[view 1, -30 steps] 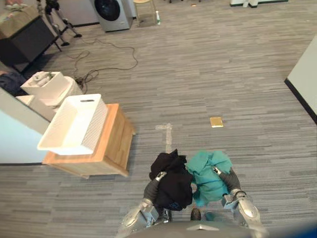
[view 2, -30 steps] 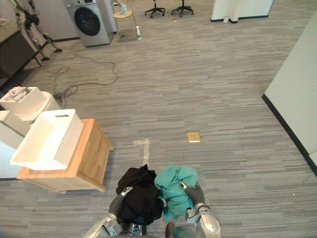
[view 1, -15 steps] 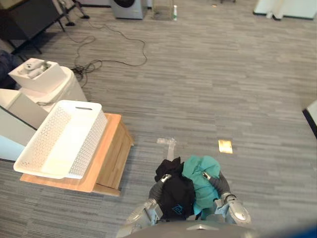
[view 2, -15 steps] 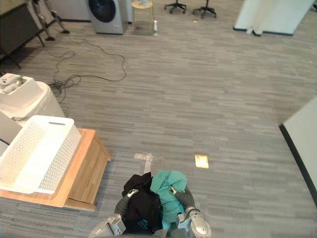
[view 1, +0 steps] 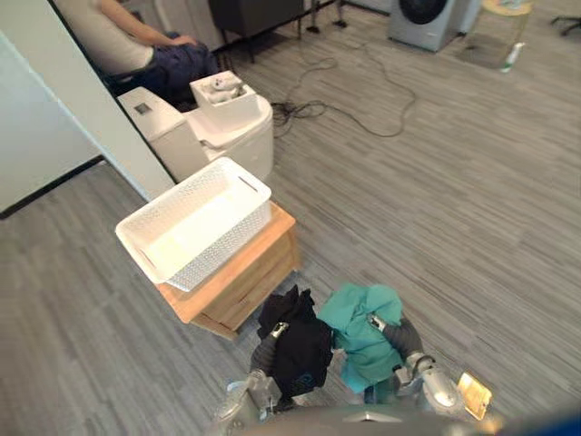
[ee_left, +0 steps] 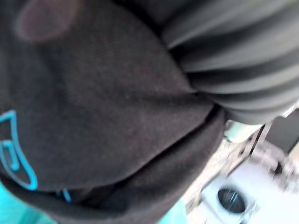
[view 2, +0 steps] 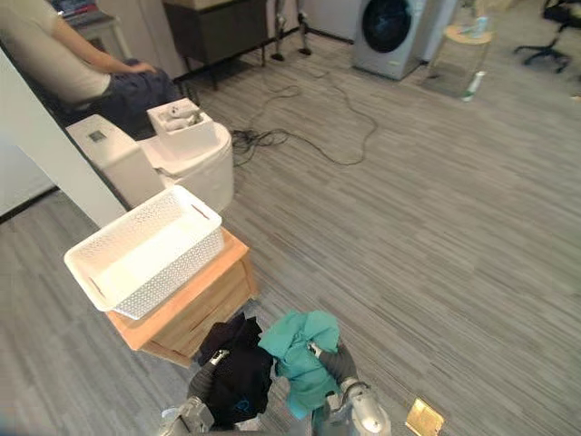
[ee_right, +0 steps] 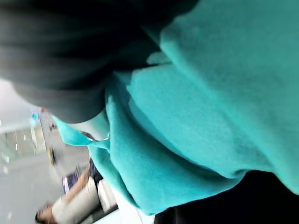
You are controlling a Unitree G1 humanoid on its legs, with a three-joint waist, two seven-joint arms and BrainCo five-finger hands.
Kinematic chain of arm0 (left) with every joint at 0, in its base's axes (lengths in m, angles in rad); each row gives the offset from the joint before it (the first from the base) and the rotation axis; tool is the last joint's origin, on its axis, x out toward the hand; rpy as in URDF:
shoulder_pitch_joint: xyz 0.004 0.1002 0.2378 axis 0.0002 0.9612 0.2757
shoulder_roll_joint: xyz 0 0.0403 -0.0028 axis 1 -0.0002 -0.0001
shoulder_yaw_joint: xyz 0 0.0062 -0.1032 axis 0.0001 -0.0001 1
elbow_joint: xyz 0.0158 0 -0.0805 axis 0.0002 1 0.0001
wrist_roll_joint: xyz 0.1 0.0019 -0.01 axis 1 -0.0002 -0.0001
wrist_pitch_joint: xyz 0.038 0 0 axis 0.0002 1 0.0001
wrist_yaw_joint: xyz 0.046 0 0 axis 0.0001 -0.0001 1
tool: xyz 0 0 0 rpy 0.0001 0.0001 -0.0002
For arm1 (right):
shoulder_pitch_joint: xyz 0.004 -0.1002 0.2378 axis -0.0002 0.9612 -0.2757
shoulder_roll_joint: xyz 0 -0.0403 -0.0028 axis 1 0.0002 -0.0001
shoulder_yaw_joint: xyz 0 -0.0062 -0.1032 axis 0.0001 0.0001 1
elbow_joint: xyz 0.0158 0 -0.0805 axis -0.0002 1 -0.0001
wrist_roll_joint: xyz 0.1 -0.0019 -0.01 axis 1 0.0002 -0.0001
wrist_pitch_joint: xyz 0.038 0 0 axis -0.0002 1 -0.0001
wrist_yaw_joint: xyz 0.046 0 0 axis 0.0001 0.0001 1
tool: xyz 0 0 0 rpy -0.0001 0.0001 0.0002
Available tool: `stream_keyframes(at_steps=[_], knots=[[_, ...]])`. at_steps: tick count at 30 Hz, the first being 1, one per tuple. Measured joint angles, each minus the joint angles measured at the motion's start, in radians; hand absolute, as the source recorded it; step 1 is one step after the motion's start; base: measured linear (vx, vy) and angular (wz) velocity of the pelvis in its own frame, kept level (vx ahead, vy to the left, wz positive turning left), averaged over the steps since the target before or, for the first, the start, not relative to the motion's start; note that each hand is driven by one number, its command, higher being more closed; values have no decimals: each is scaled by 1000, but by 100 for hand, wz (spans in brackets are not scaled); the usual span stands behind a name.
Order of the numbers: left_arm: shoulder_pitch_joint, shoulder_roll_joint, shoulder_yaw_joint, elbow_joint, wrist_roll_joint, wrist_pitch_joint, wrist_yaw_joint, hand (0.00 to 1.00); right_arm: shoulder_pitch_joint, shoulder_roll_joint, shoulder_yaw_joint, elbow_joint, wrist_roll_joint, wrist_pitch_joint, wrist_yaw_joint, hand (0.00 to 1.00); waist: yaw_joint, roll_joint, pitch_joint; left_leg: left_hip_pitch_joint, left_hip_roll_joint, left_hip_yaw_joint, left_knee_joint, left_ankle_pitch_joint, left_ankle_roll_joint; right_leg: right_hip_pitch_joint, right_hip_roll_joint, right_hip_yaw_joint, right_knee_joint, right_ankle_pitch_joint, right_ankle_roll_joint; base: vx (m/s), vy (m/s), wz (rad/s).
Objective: Tidy the bed and pick cloth on bed and put in laundry
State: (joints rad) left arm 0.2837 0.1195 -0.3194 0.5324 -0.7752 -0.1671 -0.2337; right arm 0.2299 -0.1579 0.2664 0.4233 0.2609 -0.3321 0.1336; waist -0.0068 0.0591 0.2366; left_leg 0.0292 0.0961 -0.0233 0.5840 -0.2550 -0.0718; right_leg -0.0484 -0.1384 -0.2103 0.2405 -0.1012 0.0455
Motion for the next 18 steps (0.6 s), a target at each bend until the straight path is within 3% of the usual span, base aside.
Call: stream_keyframes(at_steps=[1, 4, 6, 7, 8, 10, 12, 18], knots=[[10, 0, 16, -30, 0, 0, -4, 100, 3, -12, 11, -13, 0, 1, 0, 100, 7, -11, 8, -52, 49, 99, 120, 27, 1, 73, 0, -54, -49, -5, -8, 194, -240, 129], [34, 1, 32, -62, 0, 0, -9, 100, -7, -12, 6, -51, 0, 1, 1, 100, 30, -8, 7, -119, 93, 285, 175, 21, 25, 169, -9, -134, -121, -16, -9, 187, -167, 85], [57, 1, 47, -89, 0, 0, -9, 100, -35, -9, 5, -55, -2, 1, 8, 100, 37, -7, 6, -135, 76, 390, 11, 44, 26, 207, -12, -167, -156, -15, -4, 198, -12, 48], [58, -4, 47, -89, 0, 1, -8, 100, -36, -12, -3, -56, -7, 1, 11, 100, 42, 3, 0, -130, 52, 434, -148, 109, 26, 215, -13, -186, -156, -15, 10, 213, 43, 39], [63, -9, 49, -87, 0, 1, -8, 100, -36, -10, -11, -53, -12, 2, 11, 100, 45, 6, -2, -117, 42, 473, -208, 117, 67, 219, -15, -192, -148, -15, 22, 346, 92, 52], [55, -19, 70, -90, 0, -1, -6, 100, -38, -2, -27, -54, -13, 10, 11, 100, 53, -26, -12, -68, -30, 488, -337, 159, 131, 237, -41, -214, -185, -2, 50, 286, 74, 52], [55, -18, 91, -86, 0, 0, -6, 100, -54, 2, -21, -53, -22, 10, 9, 100, 59, -42, -12, -63, -49, 480, -339, 158, 133, 271, -47, -223, -227, 9, 59, 193, 22, 30], [66, -19, 117, -87, 7, -4, -33, 100, -78, 3, -9, -58, -27, 12, 9, 100, 75, -51, -26, -5, -58, 489, -364, 151, 125, 322, -58, -221, -214, -6, 71, 104, -33, 6]])
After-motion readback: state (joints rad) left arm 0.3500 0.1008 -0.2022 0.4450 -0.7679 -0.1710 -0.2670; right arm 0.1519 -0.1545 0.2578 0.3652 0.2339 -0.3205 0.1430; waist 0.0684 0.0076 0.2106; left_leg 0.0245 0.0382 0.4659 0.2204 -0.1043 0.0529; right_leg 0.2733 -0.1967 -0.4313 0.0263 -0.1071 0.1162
